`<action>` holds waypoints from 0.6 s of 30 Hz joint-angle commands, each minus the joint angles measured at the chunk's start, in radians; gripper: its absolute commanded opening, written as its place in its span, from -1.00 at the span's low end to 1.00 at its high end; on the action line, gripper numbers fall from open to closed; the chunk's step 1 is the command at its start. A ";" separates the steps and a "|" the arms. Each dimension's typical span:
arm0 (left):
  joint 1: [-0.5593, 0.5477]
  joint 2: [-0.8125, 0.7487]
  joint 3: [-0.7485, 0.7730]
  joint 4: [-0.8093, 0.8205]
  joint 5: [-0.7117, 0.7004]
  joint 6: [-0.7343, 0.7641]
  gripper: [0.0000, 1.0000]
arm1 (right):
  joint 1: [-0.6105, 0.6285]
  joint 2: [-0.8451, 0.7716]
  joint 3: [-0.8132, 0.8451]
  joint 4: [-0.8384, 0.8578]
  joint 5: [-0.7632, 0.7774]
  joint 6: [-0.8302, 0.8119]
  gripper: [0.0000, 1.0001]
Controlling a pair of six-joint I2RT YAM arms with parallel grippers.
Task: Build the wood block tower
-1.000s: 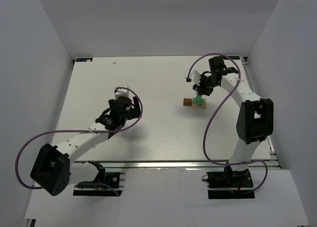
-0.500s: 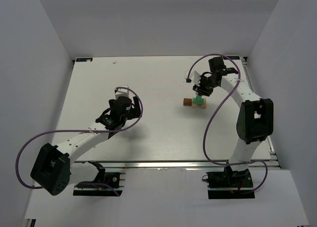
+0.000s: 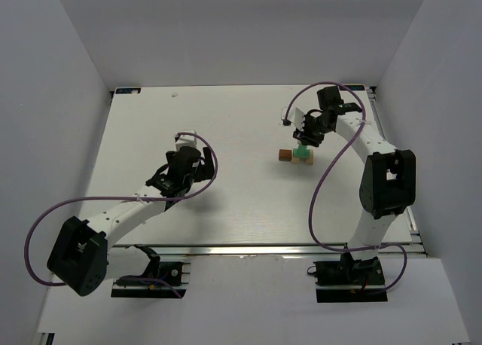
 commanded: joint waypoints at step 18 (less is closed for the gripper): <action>0.000 0.008 0.017 0.023 0.020 0.003 0.96 | -0.005 -0.059 -0.003 0.006 -0.021 0.022 0.79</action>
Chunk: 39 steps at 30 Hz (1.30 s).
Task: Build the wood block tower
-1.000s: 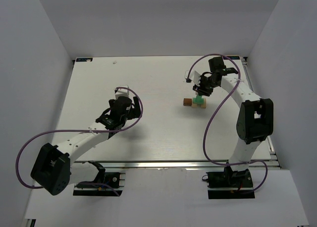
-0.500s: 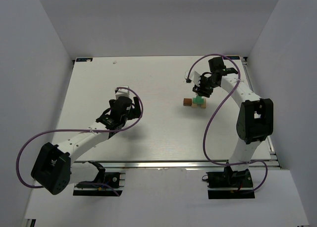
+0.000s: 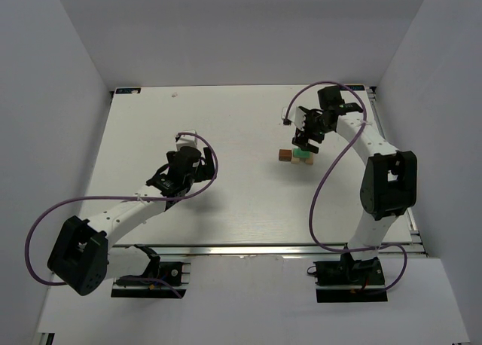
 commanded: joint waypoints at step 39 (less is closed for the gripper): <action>0.158 -0.208 0.116 -0.236 -0.107 -0.171 0.96 | -0.005 -0.793 -0.668 0.386 0.711 1.612 0.79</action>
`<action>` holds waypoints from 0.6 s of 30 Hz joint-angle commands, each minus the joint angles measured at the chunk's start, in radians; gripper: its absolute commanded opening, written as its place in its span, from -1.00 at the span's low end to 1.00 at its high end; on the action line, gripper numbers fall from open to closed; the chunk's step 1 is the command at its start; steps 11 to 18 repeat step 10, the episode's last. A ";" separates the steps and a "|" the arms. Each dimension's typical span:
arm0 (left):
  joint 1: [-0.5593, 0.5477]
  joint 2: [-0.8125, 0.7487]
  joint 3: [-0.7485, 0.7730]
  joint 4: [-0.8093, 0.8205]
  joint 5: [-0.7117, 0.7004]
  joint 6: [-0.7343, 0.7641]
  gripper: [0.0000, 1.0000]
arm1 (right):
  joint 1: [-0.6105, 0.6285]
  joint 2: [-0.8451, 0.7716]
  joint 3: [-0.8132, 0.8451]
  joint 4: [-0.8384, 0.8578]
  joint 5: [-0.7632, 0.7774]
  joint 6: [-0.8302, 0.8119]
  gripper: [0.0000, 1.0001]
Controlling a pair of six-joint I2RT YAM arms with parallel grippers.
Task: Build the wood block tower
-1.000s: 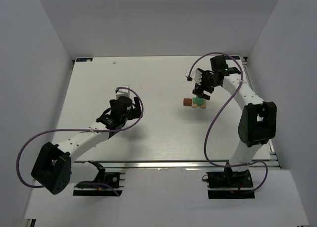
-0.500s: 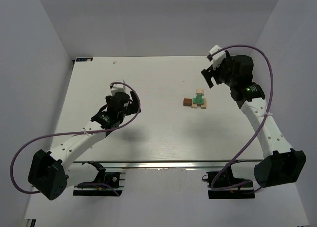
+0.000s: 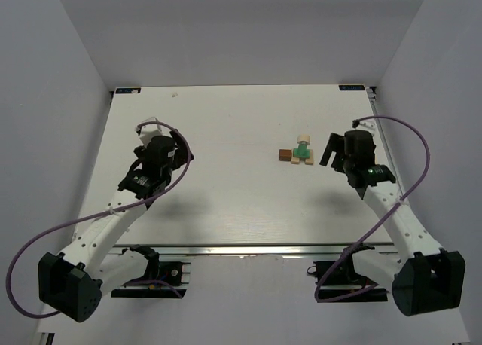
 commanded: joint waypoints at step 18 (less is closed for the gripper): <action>0.027 -0.090 -0.064 0.020 0.032 -0.040 0.96 | -0.003 -0.254 -0.136 0.099 0.164 0.099 0.79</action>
